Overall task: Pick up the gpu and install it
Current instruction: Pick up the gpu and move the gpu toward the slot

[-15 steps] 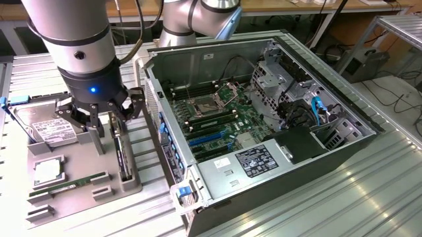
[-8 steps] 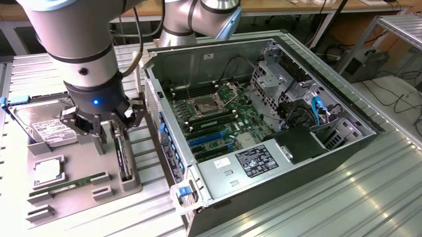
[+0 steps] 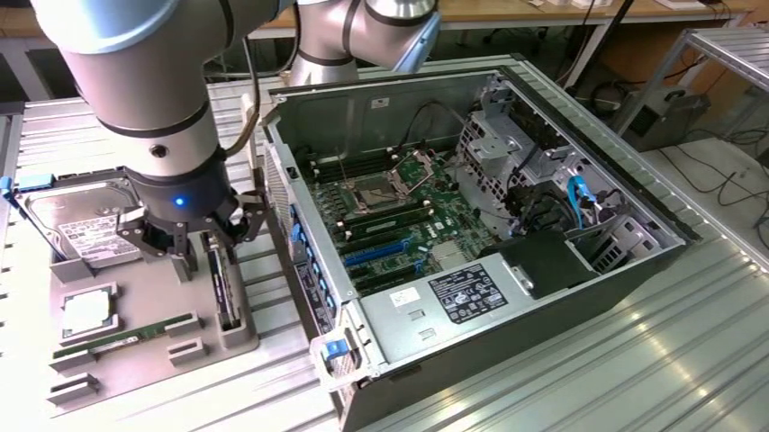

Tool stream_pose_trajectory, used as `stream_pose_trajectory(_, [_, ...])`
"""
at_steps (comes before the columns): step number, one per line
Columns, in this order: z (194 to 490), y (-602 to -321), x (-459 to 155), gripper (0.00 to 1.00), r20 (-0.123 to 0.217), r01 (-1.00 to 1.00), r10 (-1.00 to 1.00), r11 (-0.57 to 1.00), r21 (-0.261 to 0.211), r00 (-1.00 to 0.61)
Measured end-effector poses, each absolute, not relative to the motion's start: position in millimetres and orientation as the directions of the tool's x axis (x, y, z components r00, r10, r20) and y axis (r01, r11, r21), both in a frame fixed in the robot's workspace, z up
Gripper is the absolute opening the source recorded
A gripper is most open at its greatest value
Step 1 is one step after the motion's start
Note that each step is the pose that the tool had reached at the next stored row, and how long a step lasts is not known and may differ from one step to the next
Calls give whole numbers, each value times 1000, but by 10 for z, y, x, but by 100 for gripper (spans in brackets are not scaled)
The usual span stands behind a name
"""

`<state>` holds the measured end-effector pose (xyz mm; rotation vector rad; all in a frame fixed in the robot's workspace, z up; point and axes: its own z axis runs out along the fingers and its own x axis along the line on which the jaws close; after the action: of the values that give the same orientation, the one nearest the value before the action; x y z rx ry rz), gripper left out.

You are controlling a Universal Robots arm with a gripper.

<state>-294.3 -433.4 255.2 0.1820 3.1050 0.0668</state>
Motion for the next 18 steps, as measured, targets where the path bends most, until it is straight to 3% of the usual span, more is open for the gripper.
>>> stream_pose_trajectory(8, [2468, -4334, -2946, 47, -28, 116, 118, 992, 44, -993])
stream_pose_trajectory(9, [2467, -4334, -2945, 40, -28, 116, 118, 992, 45, -993])
stream_pose_trajectory(11, [2467, -4334, -2945, 40, -28, 116, 118, 992, 45, -993])
stream_pose_trajectory(13, [2467, -4334, -2946, 27, -28, 116, 118, 992, 45, -993])
stream_pose_trajectory(18, [2458, -4334, -2946, 27, -28, 114, 116, 992, 44, -993])
